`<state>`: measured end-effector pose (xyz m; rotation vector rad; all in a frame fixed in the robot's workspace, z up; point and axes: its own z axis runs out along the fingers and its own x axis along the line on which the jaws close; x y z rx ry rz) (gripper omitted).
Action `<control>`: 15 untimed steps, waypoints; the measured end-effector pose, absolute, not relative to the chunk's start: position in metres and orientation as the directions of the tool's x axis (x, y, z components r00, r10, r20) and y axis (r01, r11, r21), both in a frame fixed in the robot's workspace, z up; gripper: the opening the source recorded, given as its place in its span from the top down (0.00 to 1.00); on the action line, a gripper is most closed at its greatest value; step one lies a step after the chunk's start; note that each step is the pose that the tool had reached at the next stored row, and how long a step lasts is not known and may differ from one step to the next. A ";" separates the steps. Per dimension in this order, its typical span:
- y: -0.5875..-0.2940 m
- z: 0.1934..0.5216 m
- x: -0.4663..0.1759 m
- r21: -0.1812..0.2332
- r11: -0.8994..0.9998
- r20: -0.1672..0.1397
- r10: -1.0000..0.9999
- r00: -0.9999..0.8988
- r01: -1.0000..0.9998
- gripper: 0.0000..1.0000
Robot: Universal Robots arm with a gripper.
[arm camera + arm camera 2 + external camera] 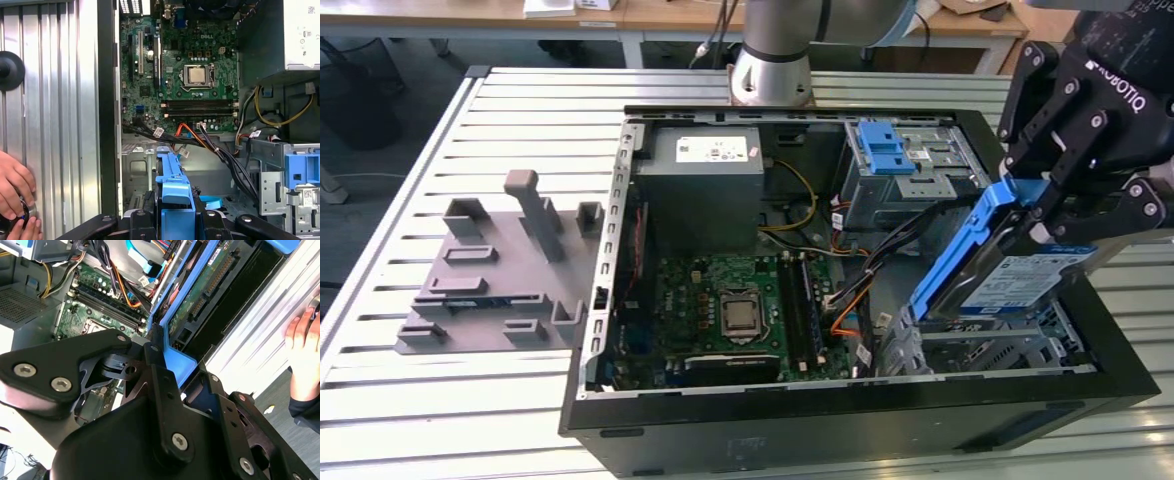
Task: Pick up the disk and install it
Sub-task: 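Insert the disk into the insertion slot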
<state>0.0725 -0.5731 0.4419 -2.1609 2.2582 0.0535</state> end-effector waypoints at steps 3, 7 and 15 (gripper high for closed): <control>-0.574 0.440 0.072 0.014 0.044 -0.035 -0.998 -0.044 -0.999 0.63; -0.574 0.438 0.072 0.014 0.042 -0.035 -0.998 -0.043 -0.999 0.63; -0.575 0.435 0.072 0.014 0.039 -0.035 -0.999 -0.040 -0.999 0.63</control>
